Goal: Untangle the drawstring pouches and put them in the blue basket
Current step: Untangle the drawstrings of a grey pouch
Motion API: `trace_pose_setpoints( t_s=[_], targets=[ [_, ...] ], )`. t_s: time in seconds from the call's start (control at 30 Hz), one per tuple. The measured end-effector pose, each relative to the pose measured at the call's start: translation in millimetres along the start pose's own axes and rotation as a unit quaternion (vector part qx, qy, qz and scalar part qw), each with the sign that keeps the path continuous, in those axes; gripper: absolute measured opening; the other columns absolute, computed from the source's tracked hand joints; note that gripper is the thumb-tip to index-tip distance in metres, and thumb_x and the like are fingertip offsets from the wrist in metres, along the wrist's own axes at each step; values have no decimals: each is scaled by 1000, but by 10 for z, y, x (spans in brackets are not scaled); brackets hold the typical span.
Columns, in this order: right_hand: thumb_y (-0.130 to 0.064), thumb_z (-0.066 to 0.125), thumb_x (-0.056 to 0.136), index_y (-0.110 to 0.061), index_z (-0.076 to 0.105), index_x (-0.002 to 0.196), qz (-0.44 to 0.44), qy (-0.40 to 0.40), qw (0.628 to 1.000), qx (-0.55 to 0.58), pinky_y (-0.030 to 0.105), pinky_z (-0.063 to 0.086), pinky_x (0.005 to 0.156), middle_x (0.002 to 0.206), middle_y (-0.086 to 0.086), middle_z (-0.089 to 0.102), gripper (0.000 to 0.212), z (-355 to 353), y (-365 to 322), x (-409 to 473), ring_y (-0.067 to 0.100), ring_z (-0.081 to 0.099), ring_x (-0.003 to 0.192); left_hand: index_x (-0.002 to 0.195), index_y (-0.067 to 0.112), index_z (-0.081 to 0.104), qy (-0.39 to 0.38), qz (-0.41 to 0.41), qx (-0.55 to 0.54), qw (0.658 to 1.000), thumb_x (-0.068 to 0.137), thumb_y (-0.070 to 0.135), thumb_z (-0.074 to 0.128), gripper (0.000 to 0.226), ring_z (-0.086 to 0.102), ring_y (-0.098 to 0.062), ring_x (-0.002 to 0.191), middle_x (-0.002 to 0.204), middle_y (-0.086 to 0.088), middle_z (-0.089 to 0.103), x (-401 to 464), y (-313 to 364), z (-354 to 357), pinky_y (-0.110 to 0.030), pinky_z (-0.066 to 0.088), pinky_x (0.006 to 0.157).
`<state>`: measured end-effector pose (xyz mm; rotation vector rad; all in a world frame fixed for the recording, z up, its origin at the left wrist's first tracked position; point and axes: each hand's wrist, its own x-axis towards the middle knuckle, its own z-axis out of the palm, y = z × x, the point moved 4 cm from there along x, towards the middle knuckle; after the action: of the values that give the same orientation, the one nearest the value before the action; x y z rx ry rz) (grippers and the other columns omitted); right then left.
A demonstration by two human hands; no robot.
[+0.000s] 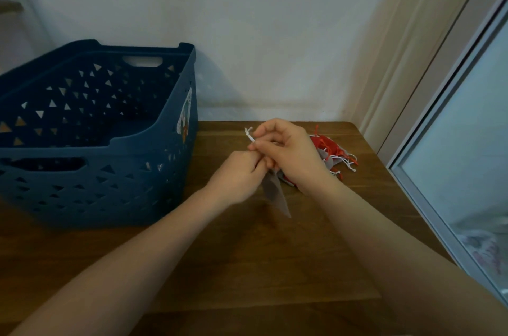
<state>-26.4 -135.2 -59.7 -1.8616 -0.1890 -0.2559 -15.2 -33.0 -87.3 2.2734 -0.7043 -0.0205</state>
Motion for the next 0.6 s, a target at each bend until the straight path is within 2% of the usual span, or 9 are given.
trace_pose_setpoints(
  t_s=[0.07, 0.17, 0.23, 0.3, 0.37, 0.43, 0.5, 0.6],
  targets=[
    [-11, 59, 90, -14, 59, 102, -1, 4, 999, -38, 16, 45, 48, 80, -1, 67, 12, -25, 13, -22, 3, 55, 50, 88, 19, 61, -4, -17, -13, 1000, 100, 27, 36, 28, 58, -8, 67, 79, 2, 62, 0, -59, 18, -26, 49, 62],
    [-13, 50, 95, -12, 55, 119, -19, -10, 984, -174, 19, 52, 67, 87, -6, 63, 24, -26, 66, -67, 0, 59, 68, 83, 24, 59, 7, -51, -76, 996, 100, 27, 37, 28, 52, 0, 59, 73, 6, 59, -8, -95, 10, -12, 40, 53],
    [-11, 47, 96, -12, 54, 121, -25, -21, 975, -221, 18, 52, 73, 89, -7, 61, 26, -9, 118, -101, 1, 58, 75, 76, 27, 57, 12, -59, -86, 995, 100, 27, 38, 30, 52, 0, 63, 72, 9, 56, -6, -82, -17, -12, 36, 54],
    [-10, 47, 95, -13, 57, 118, -36, -22, 969, -243, 8, 46, 69, 88, -10, 59, 25, -5, 146, -120, -5, 53, 72, 76, 26, 61, 3, -67, -92, 994, 99, 26, 42, 30, 55, -3, 72, 74, 10, 59, -13, -72, -26, -15, 38, 60],
    [-8, 51, 93, -13, 58, 113, -44, -19, 969, -241, 5, 45, 68, 87, -11, 59, 22, -24, 160, -118, -6, 52, 72, 79, 19, 67, 5, -79, -114, 990, 97, 26, 46, 29, 58, -9, 79, 79, 4, 63, -19, -73, -38, -21, 44, 67],
    [-10, 56, 91, -15, 59, 104, -41, -11, 975, -219, 12, 49, 69, 83, -12, 58, 15, -54, 173, -118, -1, 56, 74, 73, 17, 64, 44, -97, -126, 986, 96, 24, 47, 29, 54, -8, 76, 78, 4, 58, -28, -88, -91, -22, 41, 65],
    [-15, 62, 87, -16, 59, 93, -35, 10, 983, -180, 20, 50, 67, 80, -5, 60, 7, -95, 198, -125, 8, 58, 73, 65, 17, 60, 81, -123, -145, 978, 96, 22, 47, 33, 48, -7, 69, 70, 5, 50, -31, -120, -139, -23, 35, 60],
    [-21, 69, 83, -18, 60, 86, -30, 16, 988, -152, 20, 47, 63, 79, 0, 61, 10, -110, 219, -144, 9, 56, 71, 67, 15, 61, 55, -155, -216, 962, 96, 24, 46, 33, 48, -11, 71, 70, 3, 53, -37, -141, -109, -25, 34, 61]
  ],
)
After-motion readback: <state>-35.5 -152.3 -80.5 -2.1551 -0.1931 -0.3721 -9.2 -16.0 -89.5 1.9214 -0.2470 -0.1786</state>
